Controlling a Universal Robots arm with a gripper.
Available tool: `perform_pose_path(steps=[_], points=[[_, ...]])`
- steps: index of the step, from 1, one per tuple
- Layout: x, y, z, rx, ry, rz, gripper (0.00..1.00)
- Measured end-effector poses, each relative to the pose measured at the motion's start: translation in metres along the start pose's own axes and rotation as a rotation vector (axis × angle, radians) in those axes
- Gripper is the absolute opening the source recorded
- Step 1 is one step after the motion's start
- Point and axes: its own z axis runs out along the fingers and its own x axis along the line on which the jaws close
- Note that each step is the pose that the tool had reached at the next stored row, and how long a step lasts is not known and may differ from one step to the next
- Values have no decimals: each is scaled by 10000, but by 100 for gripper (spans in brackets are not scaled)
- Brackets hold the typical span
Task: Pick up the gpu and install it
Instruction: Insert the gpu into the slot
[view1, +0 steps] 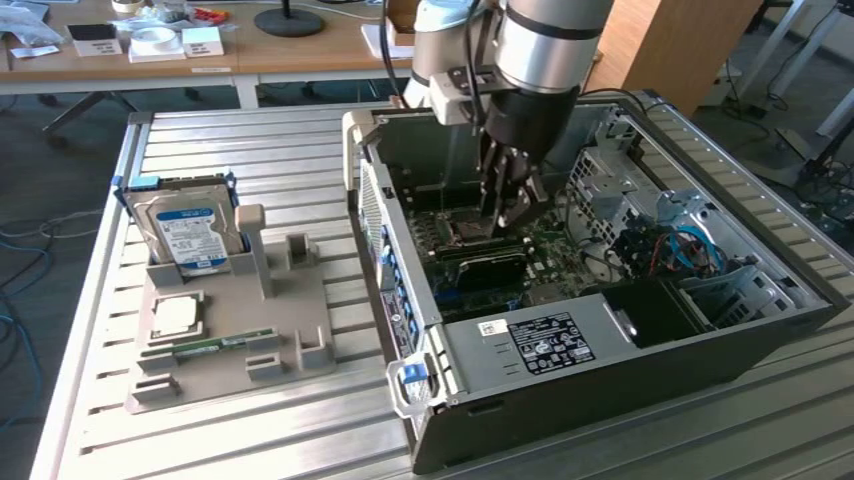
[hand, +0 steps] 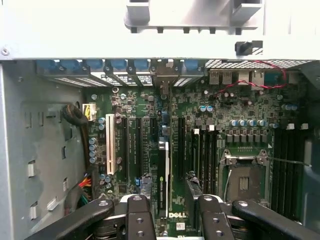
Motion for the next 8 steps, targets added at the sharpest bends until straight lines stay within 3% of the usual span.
perform_pose_path(steps=[8], points=[[0, 0, -62, 0, 6, 0, 40]])
